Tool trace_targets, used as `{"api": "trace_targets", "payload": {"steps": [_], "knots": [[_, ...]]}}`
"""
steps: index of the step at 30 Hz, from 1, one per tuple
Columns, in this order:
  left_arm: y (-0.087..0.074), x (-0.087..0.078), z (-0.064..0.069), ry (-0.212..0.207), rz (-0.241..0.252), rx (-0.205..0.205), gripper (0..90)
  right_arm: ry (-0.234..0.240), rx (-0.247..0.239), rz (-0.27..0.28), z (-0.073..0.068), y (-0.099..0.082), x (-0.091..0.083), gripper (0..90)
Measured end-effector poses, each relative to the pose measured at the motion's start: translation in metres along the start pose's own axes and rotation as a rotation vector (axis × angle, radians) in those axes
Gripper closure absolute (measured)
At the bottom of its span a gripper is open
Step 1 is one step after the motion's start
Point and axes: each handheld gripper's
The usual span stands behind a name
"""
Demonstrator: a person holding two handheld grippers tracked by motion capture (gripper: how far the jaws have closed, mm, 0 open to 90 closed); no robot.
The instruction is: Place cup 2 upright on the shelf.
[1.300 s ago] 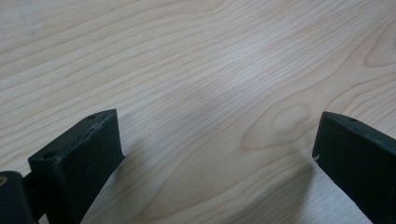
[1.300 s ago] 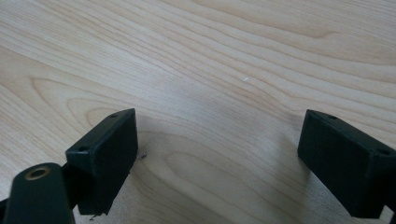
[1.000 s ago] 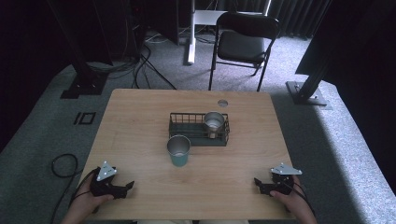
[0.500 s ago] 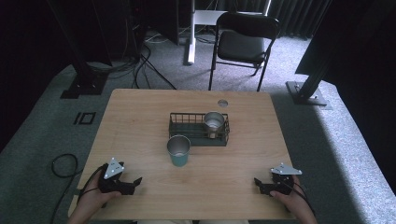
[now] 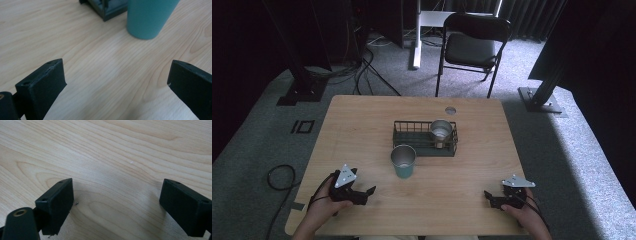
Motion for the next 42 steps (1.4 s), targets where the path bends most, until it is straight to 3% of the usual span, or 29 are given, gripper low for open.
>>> {"api": "trace_targets", "payload": {"steps": [10,26,33,42], "knots": [[0.015,0.013,0.009,-0.042,0.011,0.040,2.2,0.000,0.000,0.000,0.000,0.000,0.000,11.7],[0.036,0.034,0.022,-0.076,0.111,0.061,2.2,0.000,0.000,0.000,0.000,0.000,0.000,11.7],[0.042,0.043,0.023,-0.072,0.160,0.059,2.2,0.000,0.002,0.000,0.000,0.000,0.000,11.7],[0.047,0.053,0.027,-0.078,0.166,0.087,2.2,0.000,0.000,0.000,0.000,0.000,0.000,11.7]]}}
Point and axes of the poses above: each handheld gripper's, and its own axes: x roughly forward along the jaws, y roughly out of its top, z roughly to its right, and after that the axes turned 7 degrees about -y, right-handed
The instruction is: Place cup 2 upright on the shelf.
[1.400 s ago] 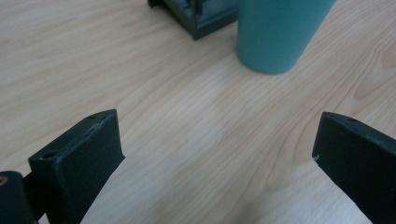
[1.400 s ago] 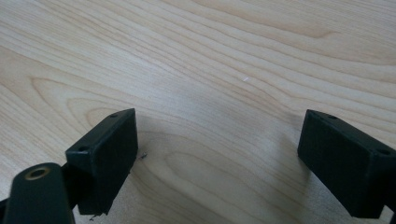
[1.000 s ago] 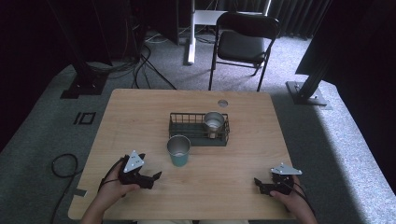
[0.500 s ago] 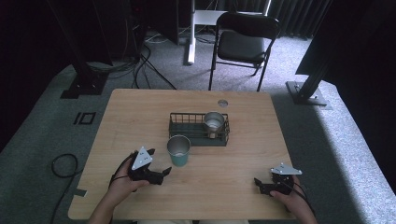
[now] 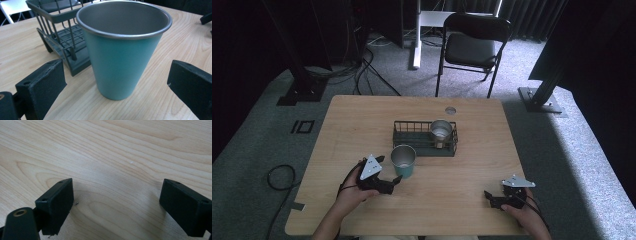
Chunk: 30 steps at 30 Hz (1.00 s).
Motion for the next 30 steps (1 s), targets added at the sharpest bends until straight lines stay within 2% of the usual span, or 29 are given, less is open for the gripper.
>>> {"api": "trace_targets", "payload": {"steps": [12,15,22,27,30], "knots": [[0.004,0.018,0.003,0.013,0.039,0.017,2.2,0.000,0.000,0.000,0.000,0.000,0.000,11.7],[0.003,0.022,0.002,0.015,0.046,0.006,2.2,0.000,0.000,0.000,0.000,0.000,0.000,11.7],[0.010,0.024,0.004,0.031,0.095,0.010,2.2,0.000,0.000,0.000,0.000,0.000,0.000,11.7],[0.011,0.028,0.003,0.042,0.093,0.022,2.5,0.000,0.000,0.000,0.000,0.000,0.000,11.7],[0.011,0.031,0.004,0.046,0.103,0.025,5.8,0.000,0.000,0.000,0.000,0.000,0.000,11.7]]}}
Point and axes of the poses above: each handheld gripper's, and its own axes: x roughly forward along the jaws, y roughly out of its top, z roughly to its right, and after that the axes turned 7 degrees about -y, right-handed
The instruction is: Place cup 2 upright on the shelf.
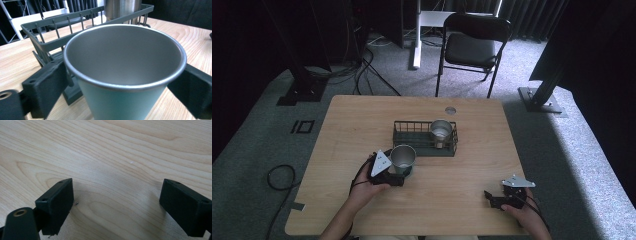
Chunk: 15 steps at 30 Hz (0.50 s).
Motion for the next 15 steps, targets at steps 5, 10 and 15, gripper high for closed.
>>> {"api": "trace_targets", "payload": {"steps": [5,10,15], "knots": [[0.0037,0.0033,0.0008,0.002,0.005,0.000,8.3,0.000,0.000,0.000,0.0000,0.0000,0.0000,11.7],[0.0062,0.0044,-0.0005,-0.003,-0.006,0.000,11.4,0.000,0.000,0.000,0.0000,0.0000,0.0000,11.7],[0.0066,0.0048,-0.0007,-0.006,-0.009,-0.013,12.7,0.000,0.000,0.000,0.0000,0.0000,0.0000,11.7]]}}
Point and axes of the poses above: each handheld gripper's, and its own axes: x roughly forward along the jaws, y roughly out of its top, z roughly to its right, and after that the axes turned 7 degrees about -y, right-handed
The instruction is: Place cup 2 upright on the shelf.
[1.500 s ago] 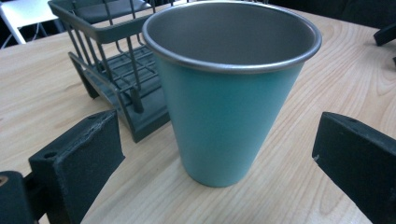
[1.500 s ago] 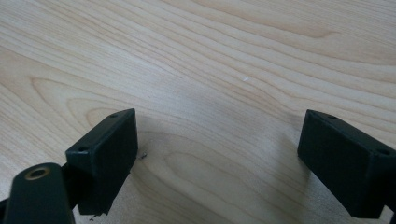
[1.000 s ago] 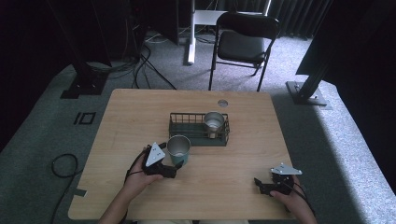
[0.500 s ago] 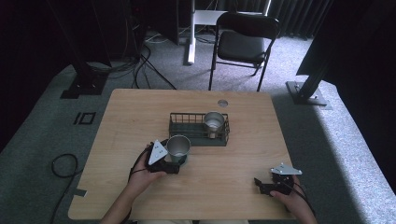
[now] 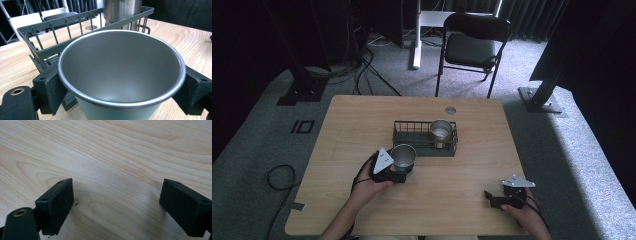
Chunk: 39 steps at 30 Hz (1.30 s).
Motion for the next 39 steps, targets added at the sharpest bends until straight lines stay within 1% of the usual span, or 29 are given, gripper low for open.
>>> {"api": "trace_targets", "payload": {"steps": [2,3,4,5,7,9,13,14,18,21,25,26,30,34,39], "knots": [[0.001,0.000,0.000,0.006,-0.003,-0.008,12.9,0.000,0.000,0.000,0.000,0.000,0.000,11.7],[0.001,0.000,0.001,0.012,-0.001,-0.004,13.1,0.000,0.000,0.000,0.000,0.000,0.000,11.7],[0.001,-0.001,0.001,0.010,-0.001,0.007,13.1,0.000,0.000,0.000,0.000,0.000,0.000,11.7],[0.001,-0.001,0.001,0.009,0.004,0.006,13.2,0.000,0.000,0.000,0.000,0.000,0.000,11.7],[0.002,-0.002,0.002,0.002,-0.006,0.013,13.2,0.000,0.000,0.000,0.000,0.000,0.000,11.7],[0.003,-0.003,0.004,-0.004,0.000,0.019,13.2,0.000,0.000,0.000,0.000,0.000,0.000,11.7],[0.008,-0.007,0.006,-0.014,0.016,0.011,13.2,0.000,-0.001,0.000,0.000,0.000,0.000,11.7],[0.010,-0.008,0.007,-0.018,0.017,0.020,13.3,0.000,0.000,0.000,0.000,0.000,0.000,11.7],[0.016,-0.013,0.008,-0.022,0.022,0.028,13.2,0.000,0.000,0.000,0.000,0.000,0.000,11.7],[0.020,-0.017,0.009,-0.031,0.030,0.023,13.3,0.000,-0.001,0.000,0.000,0.000,0.000,11.7],[0.025,-0.022,0.010,-0.036,0.030,0.032,13.3,0.000,0.000,0.000,0.000,0.000,0.000,11.7],[0.028,-0.023,0.010,-0.038,0.042,0.030,13.3,0.000,0.000,0.000,0.000,0.000,0.000,11.7],[0.035,-0.026,0.011,-0.047,0.051,0.034,13.3,0.000,0.000,-0.001,0.000,0.000,0.000,11.7],[0.043,-0.028,0.010,-0.045,0.062,0.032,13.3,0.000,0.000,0.000,0.000,0.000,0.000,11.7],[0.052,-0.031,0.008,-0.044,0.075,0.041,13.3,0.000,0.000,0.000,0.000,0.000,0.000,11.7]]}}
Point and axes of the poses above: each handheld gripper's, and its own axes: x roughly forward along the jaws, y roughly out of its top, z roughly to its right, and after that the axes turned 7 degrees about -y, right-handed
